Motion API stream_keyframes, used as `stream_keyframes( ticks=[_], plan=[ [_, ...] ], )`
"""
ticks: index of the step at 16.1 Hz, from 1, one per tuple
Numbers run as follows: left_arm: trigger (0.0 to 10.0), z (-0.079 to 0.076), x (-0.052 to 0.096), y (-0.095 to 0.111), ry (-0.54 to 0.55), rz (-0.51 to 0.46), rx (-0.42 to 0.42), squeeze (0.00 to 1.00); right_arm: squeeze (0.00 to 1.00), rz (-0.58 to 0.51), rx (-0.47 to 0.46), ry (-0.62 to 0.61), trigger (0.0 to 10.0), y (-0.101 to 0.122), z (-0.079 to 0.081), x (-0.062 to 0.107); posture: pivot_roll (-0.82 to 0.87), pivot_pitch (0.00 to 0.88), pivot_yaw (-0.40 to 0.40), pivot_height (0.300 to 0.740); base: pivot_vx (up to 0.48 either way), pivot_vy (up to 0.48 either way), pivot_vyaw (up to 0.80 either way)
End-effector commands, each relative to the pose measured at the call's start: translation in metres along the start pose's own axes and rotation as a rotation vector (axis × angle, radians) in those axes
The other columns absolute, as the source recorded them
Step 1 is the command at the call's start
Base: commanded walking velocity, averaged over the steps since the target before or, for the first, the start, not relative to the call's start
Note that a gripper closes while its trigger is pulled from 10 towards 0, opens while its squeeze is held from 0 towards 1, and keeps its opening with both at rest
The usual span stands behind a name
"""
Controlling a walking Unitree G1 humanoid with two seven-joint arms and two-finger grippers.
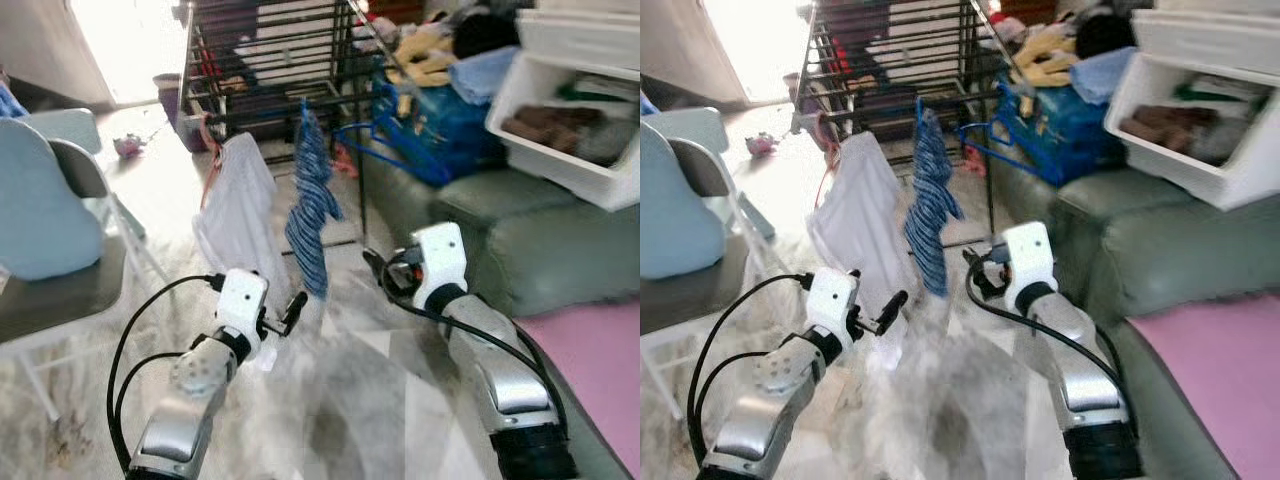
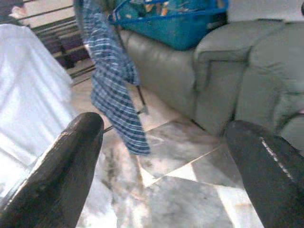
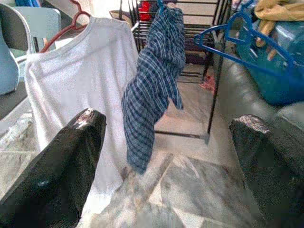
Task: Hang hanger
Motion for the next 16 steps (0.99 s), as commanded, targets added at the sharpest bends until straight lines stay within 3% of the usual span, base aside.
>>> stream_keyframes(
  ticks=[1, 10, 16],
  plan=[
    [10.0, 0.007, 0.003, 0.004, 0.031, -0.013, -0.019, 0.00, 0.00, -0.050, 0.001, 0.038, 10.0, 0.014, 0.011, -0.002, -0.07, 0.000, 0.054, 0.740, -0.326, 0.000, 0.00],
    [10.0, 0.011, 0.010, 0.002, 0.083, -0.012, -0.021, 0.00, 0.00, -0.074, 0.006, 0.108, 10.0, 0.018, 0.021, -0.002, -0.04, 0.000, 0.039, 0.740, -0.328, 0.000, 0.06],
    [10.0, 0.006, 0.007, 0.006, 0.076, -0.026, -0.017, 0.00, 0.00, -0.071, 0.013, 0.117, 10.0, 0.016, 0.022, 0.001, -0.06, 0.000, 0.046, 0.740, -0.251, 0.000, 0.80]
  ],
)
Point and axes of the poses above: a point about 5 cm out from each wrist's last joint towards the gripper, its own x axis pointing back from the gripper into the wrist, its own y axis along the axis of the wrist's last joint, z = x × y, the point moved 2 cm from there along -x, pointing out of the wrist towards the gripper, and after that the axes turned 9 degrees about x, right-handed, at the moved point
